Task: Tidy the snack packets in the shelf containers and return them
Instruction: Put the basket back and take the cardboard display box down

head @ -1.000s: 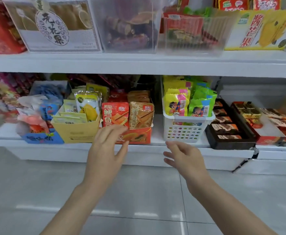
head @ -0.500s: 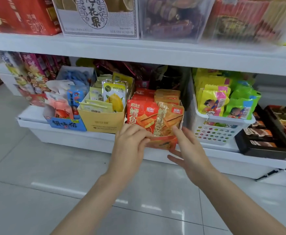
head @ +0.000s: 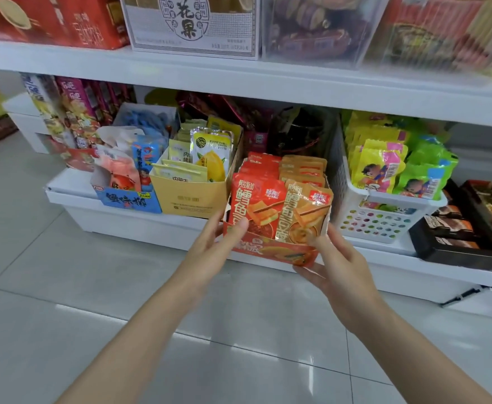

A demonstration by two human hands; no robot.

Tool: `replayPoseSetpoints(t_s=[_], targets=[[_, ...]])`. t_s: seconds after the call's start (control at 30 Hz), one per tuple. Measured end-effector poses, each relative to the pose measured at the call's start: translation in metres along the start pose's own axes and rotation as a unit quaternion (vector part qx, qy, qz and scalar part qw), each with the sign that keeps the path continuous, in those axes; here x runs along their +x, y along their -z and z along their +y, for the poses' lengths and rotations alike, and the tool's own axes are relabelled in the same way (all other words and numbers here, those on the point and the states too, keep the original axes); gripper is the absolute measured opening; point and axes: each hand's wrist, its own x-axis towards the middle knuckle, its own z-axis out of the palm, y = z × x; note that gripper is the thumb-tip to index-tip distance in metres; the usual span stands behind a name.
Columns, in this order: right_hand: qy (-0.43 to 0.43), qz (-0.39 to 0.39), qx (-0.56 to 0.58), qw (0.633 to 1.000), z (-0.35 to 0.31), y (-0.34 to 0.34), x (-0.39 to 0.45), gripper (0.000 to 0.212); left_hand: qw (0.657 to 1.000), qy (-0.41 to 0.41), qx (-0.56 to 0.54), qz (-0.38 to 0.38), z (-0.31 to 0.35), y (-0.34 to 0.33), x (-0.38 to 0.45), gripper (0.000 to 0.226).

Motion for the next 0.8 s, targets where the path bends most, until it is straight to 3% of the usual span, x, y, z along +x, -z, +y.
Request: replayPoseSetpoints(t_s=[0.07,0.13,0.33,0.53,0.8], targets=[[-0.004,-0.009,-0.007,1.000,0.003,0.008,-0.010,0.053,0.998,0.004,-0.047,-0.041,0.001,0.003,-0.001,0.045],[-0.006,-0.027,-0.014,1.000,0.007,0.016,-0.023,0.055,0.995,0.003,-0.066,-0.075,0.001,0.007,-0.007,0.056],[-0.007,-0.065,-0.044,0.997,0.024,0.049,-0.066,0.061,0.995,0.010,-0.056,-0.079,-0.026,0.005,-0.050,0.078],[-0.015,-0.085,-0.099,0.991,0.065,0.100,-0.108,0.065,0.994,0.046,-0.011,-0.101,-0.071,-0.016,-0.098,0.083],[-0.076,-0.030,-0.156,0.984,0.098,0.144,-0.113,0.066,0.977,0.124,0.043,-0.170,-0.115,-0.067,-0.084,0.078]])
